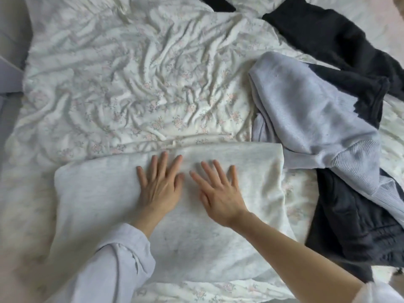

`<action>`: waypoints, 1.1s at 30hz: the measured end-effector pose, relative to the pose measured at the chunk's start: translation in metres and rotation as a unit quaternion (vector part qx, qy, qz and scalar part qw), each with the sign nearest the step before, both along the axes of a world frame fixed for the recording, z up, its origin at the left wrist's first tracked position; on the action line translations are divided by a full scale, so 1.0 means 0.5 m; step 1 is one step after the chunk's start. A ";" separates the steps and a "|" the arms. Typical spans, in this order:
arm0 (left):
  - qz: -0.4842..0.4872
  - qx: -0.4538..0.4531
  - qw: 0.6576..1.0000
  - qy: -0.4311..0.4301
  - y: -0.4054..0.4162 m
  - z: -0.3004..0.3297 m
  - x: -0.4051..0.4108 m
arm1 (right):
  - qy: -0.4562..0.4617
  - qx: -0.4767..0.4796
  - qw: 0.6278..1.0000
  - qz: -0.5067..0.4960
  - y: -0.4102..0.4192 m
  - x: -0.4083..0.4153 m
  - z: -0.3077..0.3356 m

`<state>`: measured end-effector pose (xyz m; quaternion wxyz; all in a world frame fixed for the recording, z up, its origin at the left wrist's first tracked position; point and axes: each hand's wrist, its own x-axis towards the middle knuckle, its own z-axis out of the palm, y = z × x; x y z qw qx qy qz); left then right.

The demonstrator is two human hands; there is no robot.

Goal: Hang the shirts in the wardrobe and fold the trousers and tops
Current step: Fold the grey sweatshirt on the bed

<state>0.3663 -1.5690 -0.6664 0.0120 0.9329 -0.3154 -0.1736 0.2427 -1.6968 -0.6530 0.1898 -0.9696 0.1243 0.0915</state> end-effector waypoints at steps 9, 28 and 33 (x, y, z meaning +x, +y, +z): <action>0.165 0.129 0.977 -0.029 0.252 -0.020 0.137 | 0.197 -0.035 0.971 -0.132 0.018 -0.003 -0.036; 0.288 -0.150 0.909 0.260 0.389 0.055 0.185 | 0.113 0.293 0.937 -0.152 0.391 0.205 0.039; 0.201 -0.275 0.819 0.462 0.342 0.180 0.164 | 0.091 0.605 0.718 -0.333 0.341 0.195 0.119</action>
